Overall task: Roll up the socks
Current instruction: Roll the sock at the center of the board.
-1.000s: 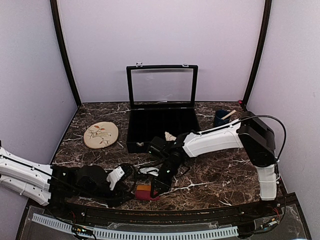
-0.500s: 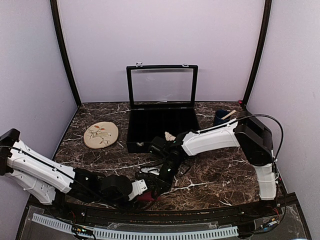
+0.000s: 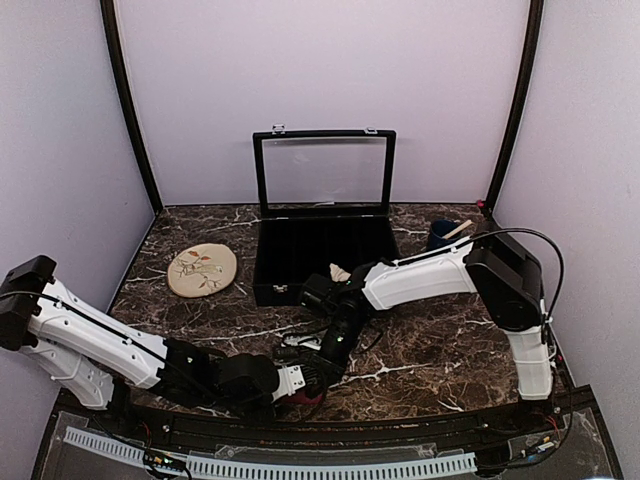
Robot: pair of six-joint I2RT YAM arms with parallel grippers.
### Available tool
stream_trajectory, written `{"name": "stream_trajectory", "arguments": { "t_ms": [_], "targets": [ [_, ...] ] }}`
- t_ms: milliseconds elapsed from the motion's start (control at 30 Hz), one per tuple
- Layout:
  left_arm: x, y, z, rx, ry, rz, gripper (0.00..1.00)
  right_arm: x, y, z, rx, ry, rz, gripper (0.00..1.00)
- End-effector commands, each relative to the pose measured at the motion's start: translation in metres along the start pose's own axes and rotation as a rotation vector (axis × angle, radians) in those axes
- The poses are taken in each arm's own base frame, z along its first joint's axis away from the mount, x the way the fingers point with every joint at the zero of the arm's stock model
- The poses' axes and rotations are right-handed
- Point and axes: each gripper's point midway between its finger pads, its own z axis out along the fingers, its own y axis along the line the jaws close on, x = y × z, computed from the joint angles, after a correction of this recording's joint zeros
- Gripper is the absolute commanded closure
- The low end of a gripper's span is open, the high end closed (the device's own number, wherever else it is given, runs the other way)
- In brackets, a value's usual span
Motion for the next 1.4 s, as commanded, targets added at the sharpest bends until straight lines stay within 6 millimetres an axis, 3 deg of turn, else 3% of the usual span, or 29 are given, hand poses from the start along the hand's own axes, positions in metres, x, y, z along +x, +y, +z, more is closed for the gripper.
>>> {"name": "stream_trajectory", "arguments": {
  "t_ms": [0, 567, 667, 1033, 1267, 1367],
  "targets": [
    [-0.008, 0.002, 0.001, -0.026, -0.008, 0.048, 0.49, 0.023, -0.014, 0.009, 0.016, 0.084, 0.066, 1.0],
    [-0.006, -0.003, 0.018, -0.021, 0.038, 0.123, 0.53, 0.024, -0.014, 0.008, -0.015, 0.083, 0.074, 1.0],
    [-0.001, -0.004, 0.024, -0.02, 0.071, 0.138, 0.59, 0.024, -0.015, 0.008, -0.021, 0.082, 0.076, 1.0],
    [0.021, -0.012, 0.038, 0.009, 0.204, 0.161, 1.0, 0.025, -0.018, 0.006, -0.022, 0.078, 0.087, 1.0],
    [0.026, -0.016, 0.043, 0.027, 0.249, 0.142, 1.0, 0.025, -0.023, 0.001, -0.008, 0.063, 0.098, 1.0],
    [0.028, -0.017, 0.044, 0.05, 0.275, 0.107, 1.0, 0.027, -0.026, -0.003, 0.001, 0.052, 0.112, 0.86]
  ]
}}
